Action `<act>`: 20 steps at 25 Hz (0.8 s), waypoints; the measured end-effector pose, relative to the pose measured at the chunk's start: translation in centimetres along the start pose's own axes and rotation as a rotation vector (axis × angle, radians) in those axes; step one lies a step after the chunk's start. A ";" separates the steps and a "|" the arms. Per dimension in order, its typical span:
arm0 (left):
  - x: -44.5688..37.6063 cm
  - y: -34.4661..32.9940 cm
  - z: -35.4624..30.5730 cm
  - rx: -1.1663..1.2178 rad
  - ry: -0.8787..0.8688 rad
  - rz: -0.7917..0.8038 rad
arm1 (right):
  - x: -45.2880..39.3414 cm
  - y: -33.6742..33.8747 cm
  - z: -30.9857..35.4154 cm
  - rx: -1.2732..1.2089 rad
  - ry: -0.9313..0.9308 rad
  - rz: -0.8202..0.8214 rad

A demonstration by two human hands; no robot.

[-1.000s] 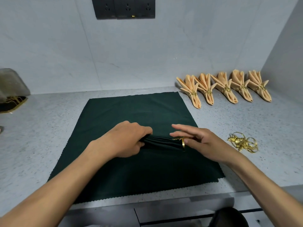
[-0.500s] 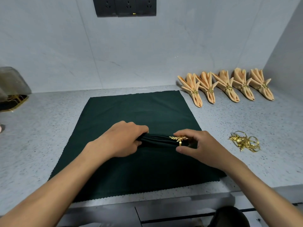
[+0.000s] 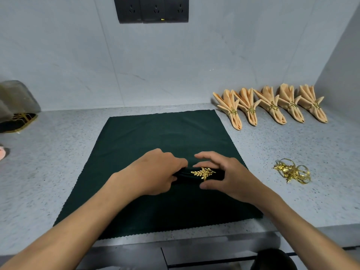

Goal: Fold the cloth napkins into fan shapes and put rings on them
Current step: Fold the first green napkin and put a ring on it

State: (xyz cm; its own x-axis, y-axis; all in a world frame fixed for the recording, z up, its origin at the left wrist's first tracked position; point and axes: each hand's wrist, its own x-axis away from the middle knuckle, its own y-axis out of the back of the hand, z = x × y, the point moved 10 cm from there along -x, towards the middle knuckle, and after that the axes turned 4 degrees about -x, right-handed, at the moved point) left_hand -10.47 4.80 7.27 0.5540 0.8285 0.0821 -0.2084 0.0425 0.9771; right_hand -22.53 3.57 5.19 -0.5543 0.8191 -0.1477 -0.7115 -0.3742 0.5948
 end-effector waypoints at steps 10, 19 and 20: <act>0.9 -2.3 -0.2 -0.116 0.039 0.067 | -0.7 -4.0 -0.2 0.380 0.159 -0.010; 0.4 -2.4 -1.3 -0.166 -0.021 0.053 | -1.2 -4.4 -0.8 0.248 0.107 -0.007; 0.5 -2.8 -1.2 -0.156 -0.018 0.070 | -1.1 -4.7 -1.1 0.259 0.092 0.001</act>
State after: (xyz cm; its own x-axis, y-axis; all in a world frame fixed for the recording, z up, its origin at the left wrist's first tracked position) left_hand -10.59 5.80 4.38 0.5480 0.8223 0.1536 -0.3685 0.0725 0.9268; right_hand -19.03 3.98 1.68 -0.6000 0.7716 -0.2112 -0.5836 -0.2416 0.7752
